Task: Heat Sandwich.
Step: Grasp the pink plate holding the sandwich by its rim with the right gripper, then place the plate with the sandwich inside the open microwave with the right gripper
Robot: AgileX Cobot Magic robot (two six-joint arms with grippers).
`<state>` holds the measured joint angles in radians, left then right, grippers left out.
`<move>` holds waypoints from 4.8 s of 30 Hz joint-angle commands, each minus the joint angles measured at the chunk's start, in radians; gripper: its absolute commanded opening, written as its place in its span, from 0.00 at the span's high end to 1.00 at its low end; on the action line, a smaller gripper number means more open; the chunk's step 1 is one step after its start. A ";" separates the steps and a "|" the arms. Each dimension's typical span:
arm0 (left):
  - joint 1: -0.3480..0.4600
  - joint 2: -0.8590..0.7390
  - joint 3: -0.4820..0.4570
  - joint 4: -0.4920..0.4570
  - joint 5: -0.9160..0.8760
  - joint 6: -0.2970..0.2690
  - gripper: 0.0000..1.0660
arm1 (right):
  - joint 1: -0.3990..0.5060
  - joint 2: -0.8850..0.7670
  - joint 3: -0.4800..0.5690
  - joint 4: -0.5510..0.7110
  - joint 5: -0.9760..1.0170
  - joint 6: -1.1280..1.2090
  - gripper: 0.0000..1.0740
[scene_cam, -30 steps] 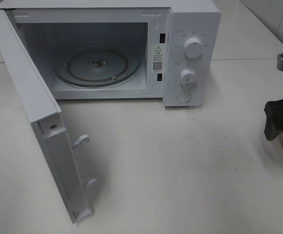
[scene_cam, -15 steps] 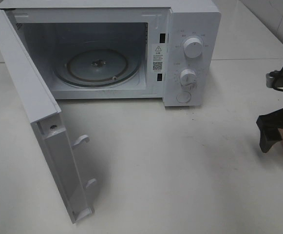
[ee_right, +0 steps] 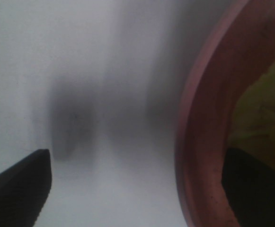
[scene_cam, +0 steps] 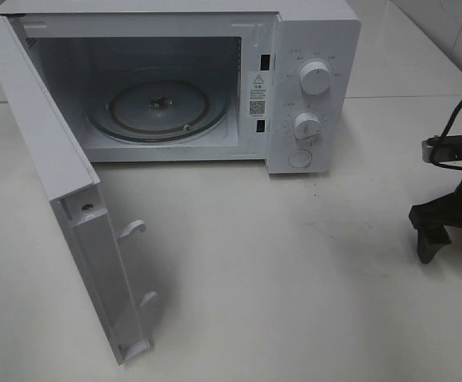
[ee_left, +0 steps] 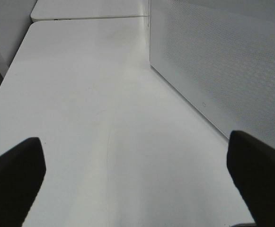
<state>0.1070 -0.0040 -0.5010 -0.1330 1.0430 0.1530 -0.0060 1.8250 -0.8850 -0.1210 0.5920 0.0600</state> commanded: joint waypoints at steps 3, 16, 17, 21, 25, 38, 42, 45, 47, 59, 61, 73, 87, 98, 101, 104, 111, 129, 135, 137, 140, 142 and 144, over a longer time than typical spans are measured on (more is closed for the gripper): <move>-0.006 -0.027 0.002 -0.006 -0.010 -0.007 0.05 | -0.006 0.002 -0.004 -0.003 0.009 -0.017 0.23; -0.006 -0.027 0.002 -0.006 -0.010 -0.007 0.05 | -0.006 0.002 -0.004 -0.011 0.015 0.006 1.00; -0.006 -0.027 0.002 -0.006 -0.010 -0.007 0.05 | -0.006 0.002 -0.004 -0.011 0.015 0.006 1.00; -0.006 -0.027 0.002 -0.006 -0.010 -0.007 0.05 | -0.006 0.002 -0.004 -0.017 0.019 0.006 1.00; -0.006 -0.027 0.002 -0.006 -0.010 -0.007 0.05 | -0.004 0.002 -0.004 -0.031 0.024 0.010 0.99; -0.006 -0.027 0.002 -0.006 -0.010 -0.007 0.05 | 0.004 -0.007 -0.004 -0.063 0.068 0.040 1.00; -0.006 -0.027 0.002 -0.006 -0.010 -0.007 0.05 | 0.044 -0.025 -0.004 -0.133 0.084 0.104 1.00; -0.006 -0.027 0.002 -0.006 -0.010 -0.007 0.05 | 0.059 -0.030 -0.004 -0.168 0.102 0.131 1.00; -0.006 -0.027 0.002 -0.006 -0.010 -0.007 0.05 | 0.079 -0.038 -0.004 -0.210 0.122 0.175 1.00; -0.006 -0.027 0.002 -0.006 -0.010 -0.007 0.05 | 0.177 -0.095 -0.004 -0.260 0.234 0.209 1.00; -0.006 -0.027 0.002 -0.006 -0.010 -0.007 0.05 | 0.198 -0.112 -0.003 -0.260 0.253 0.209 1.00; -0.006 -0.027 0.002 -0.006 -0.010 -0.007 0.05 | 0.335 -0.190 -0.003 -0.259 0.359 0.209 1.00; -0.006 -0.027 0.002 -0.006 -0.010 -0.007 0.05 | 0.509 -0.281 0.041 -0.238 0.413 0.209 0.99; -0.006 -0.027 0.002 -0.006 -0.010 -0.007 0.05 | 0.653 -0.361 0.114 -0.234 0.423 0.234 0.99; -0.006 -0.027 0.002 -0.006 -0.010 -0.007 0.05 | 0.704 -0.384 0.130 -0.234 0.433 0.251 0.99; -0.006 -0.027 0.002 -0.006 -0.010 -0.007 0.05 | 0.754 -0.405 0.136 -0.234 0.444 0.257 0.99; -0.006 -0.027 0.002 -0.006 -0.010 -0.007 0.05 | 0.874 -0.433 0.136 -0.235 0.468 0.272 0.99; -0.006 -0.027 0.002 -0.006 -0.010 -0.007 0.05 | 0.917 -0.433 0.136 -0.320 0.425 0.070 0.99; -0.006 -0.027 0.002 -0.006 -0.010 -0.007 0.05 | 0.917 -0.433 0.136 -0.321 0.354 -0.060 0.98; -0.006 -0.027 0.002 -0.006 -0.010 -0.007 0.05 | 0.917 -0.433 0.136 -0.322 0.321 -0.128 0.98; -0.006 -0.027 0.002 -0.006 -0.010 -0.007 0.05 | 0.917 -0.433 0.136 -0.322 0.299 -0.190 0.98; -0.006 -0.027 0.002 -0.006 -0.010 -0.007 0.05 | 0.917 -0.433 0.136 -0.322 0.267 -0.276 0.97; -0.006 -0.027 0.002 -0.006 -0.010 -0.007 0.05 | 0.917 -0.433 0.136 -0.322 0.235 -0.328 0.97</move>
<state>0.1060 -0.0040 -0.5010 -0.1330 1.0430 0.1530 0.9050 1.3990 -0.7540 -0.4170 0.8710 -0.1820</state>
